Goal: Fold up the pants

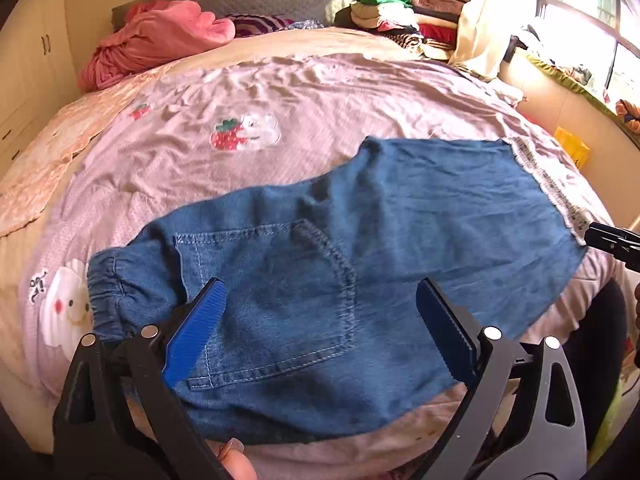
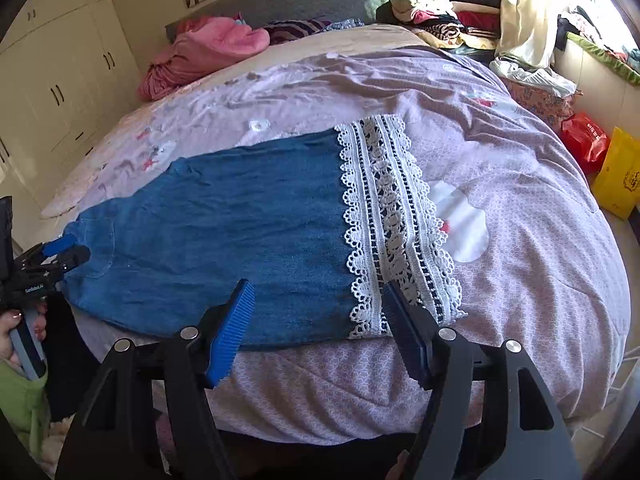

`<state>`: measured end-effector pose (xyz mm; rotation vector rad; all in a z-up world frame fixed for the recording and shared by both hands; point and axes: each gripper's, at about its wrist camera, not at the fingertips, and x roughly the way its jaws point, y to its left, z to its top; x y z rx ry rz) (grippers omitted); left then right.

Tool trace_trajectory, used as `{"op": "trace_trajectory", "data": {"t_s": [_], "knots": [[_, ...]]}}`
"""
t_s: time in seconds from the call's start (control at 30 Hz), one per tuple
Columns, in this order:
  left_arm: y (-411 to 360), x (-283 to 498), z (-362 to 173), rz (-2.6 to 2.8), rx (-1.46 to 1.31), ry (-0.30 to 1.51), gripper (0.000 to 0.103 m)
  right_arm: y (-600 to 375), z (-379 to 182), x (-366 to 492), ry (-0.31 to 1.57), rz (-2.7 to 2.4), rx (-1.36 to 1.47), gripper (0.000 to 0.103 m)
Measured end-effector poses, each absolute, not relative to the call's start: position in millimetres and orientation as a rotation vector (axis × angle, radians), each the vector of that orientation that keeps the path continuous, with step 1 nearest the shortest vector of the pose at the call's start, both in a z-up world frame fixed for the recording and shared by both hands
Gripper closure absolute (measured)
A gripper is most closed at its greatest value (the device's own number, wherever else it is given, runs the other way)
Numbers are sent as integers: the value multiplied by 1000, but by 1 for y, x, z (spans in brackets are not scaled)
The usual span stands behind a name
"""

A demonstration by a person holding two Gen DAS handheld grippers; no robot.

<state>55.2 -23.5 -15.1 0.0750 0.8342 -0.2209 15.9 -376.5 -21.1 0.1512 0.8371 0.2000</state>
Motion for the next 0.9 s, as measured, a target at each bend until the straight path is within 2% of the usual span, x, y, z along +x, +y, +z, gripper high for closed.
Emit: {"op": "trace_trajectory", "data": {"t_s": [0.07,0.37,0.9], "knots": [[-30,52,-7,-235,81,820,11,-378,-13,9,813,196,159,32],[-74,57,20,-333,132,779,10,-390,2,-5,764,161,186,26],[-201,129,26,-581,272,794,10,-432,-18,-2,773,114,299,24]]}}
